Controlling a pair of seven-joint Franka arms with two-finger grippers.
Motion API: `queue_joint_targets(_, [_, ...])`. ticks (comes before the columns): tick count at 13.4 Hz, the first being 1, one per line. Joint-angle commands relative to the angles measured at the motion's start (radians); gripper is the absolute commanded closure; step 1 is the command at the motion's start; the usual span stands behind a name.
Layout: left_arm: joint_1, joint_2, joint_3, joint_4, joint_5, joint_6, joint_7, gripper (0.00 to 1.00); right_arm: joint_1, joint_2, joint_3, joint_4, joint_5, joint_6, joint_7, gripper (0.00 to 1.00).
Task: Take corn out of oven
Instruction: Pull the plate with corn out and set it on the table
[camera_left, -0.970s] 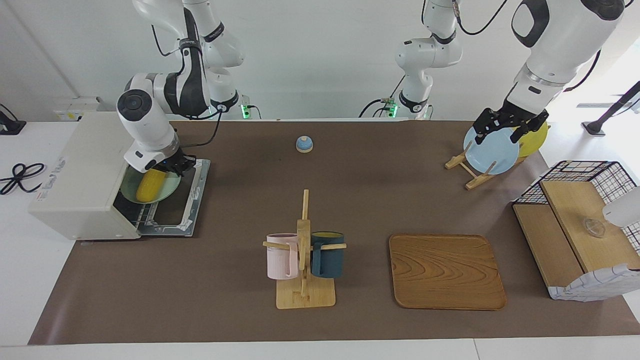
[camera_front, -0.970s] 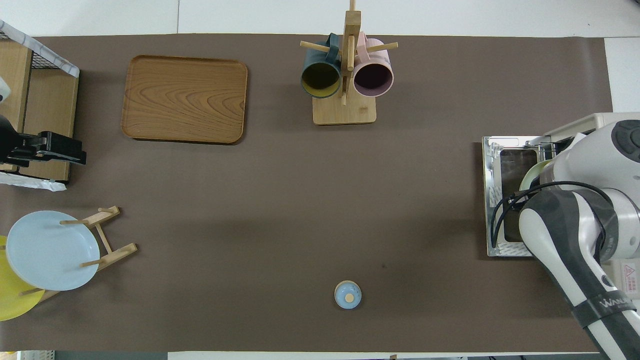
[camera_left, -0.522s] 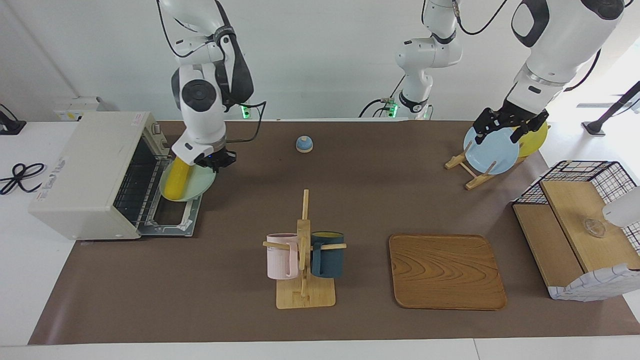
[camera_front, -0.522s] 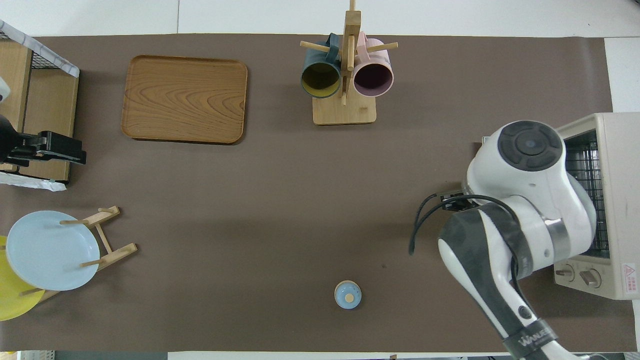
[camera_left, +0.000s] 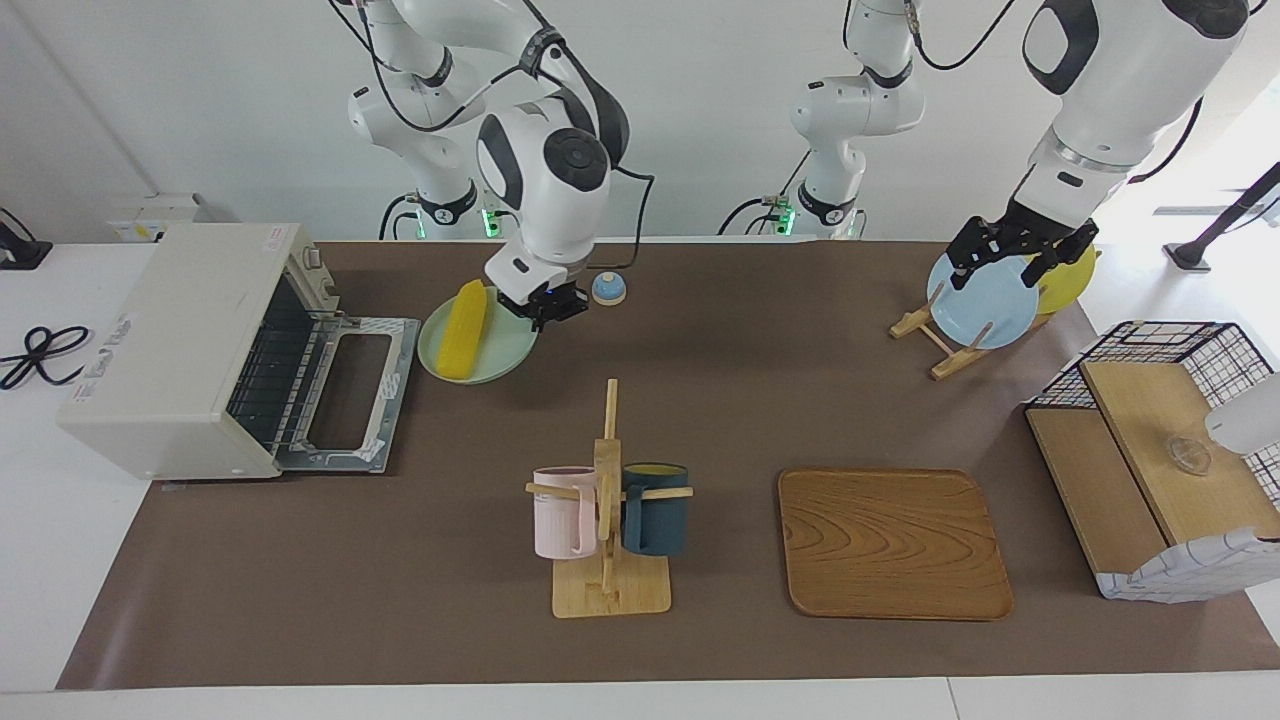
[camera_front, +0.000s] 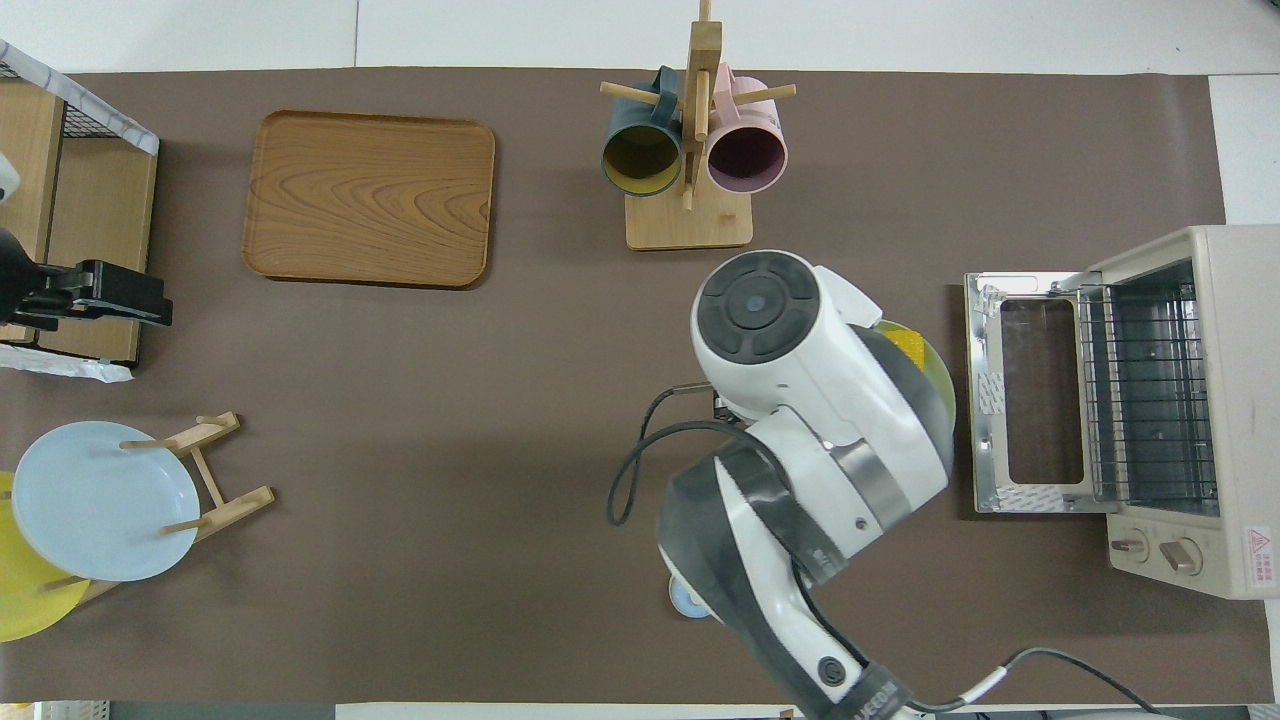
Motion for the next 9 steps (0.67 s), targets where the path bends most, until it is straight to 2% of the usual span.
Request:
queue_joint_targets(1, [-0.011, -0.029, 0.008, -0.042, -0.01, 0.036, 0.009, 0.0, 0.059, 0.202, 0.003, 0.214, -0.016, -0.034, 0.099, 1.0])
queue_joint_targets(4, [-0.009, -0.029, 0.008, -0.042, -0.01, 0.041, 0.012, 0.0, 0.093, 0.258, 0.005, 0.212, -0.005, 0.1, 0.133, 1.0])
queue_joint_targets(7, [-0.008, -0.029, 0.008, -0.042, -0.01, 0.053, 0.013, 0.0, 0.108, 0.262, 0.008, 0.174, 0.036, 0.199, 0.147, 1.0])
queue_joint_targets(9, [-0.008, -0.029, 0.008, -0.045, -0.01, 0.066, 0.016, 0.0, 0.117, 0.258, 0.009, 0.109, 0.058, 0.302, 0.15, 1.0])
